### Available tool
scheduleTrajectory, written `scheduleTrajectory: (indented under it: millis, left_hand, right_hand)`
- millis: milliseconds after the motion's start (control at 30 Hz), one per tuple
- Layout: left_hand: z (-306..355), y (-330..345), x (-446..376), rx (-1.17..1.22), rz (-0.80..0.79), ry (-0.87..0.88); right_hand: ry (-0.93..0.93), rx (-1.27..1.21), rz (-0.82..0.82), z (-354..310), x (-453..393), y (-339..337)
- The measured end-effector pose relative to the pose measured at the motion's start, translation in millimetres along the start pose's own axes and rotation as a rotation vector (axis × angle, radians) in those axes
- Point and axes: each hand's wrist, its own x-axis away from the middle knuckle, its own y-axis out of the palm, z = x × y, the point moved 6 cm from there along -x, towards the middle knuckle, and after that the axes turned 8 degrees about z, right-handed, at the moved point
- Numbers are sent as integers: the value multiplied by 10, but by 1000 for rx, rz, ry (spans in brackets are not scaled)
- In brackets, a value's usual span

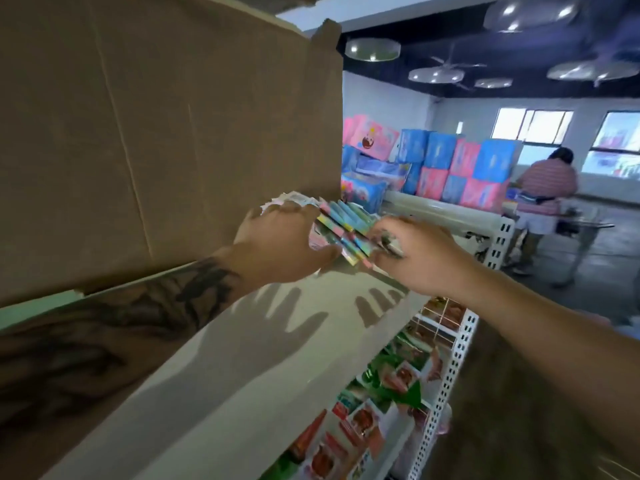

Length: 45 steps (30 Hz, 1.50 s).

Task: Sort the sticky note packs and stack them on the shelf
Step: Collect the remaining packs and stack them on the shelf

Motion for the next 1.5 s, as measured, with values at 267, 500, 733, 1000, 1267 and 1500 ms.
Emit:
scheduleTrajectory:
  millis: [267,500,733,1000,1267,1500]
  left_hand:
    - [156,374,-585,10,34,2]
    - [266,586,-994,-109,-97,-9]
    - [351,727,-1259,-138,-248,-150]
    - [508,746,-1288,-79,-223,-233]
    - [462,234,-902,-40,-5,-343]
    - [272,-445,-37,-107,148,-457]
  right_hand:
    - [-14,-28,-15,446,-530,264]
    - [-102,-175,-176,867,-1154,556]
    - [-291,-336,-412,1036,-1639,845]
    - [-488,-485,-386,1079,-1775,917]
    - [-599,-699,-277,979,-1752,666]
    - [-717,-635,-256,375,-1459,400]
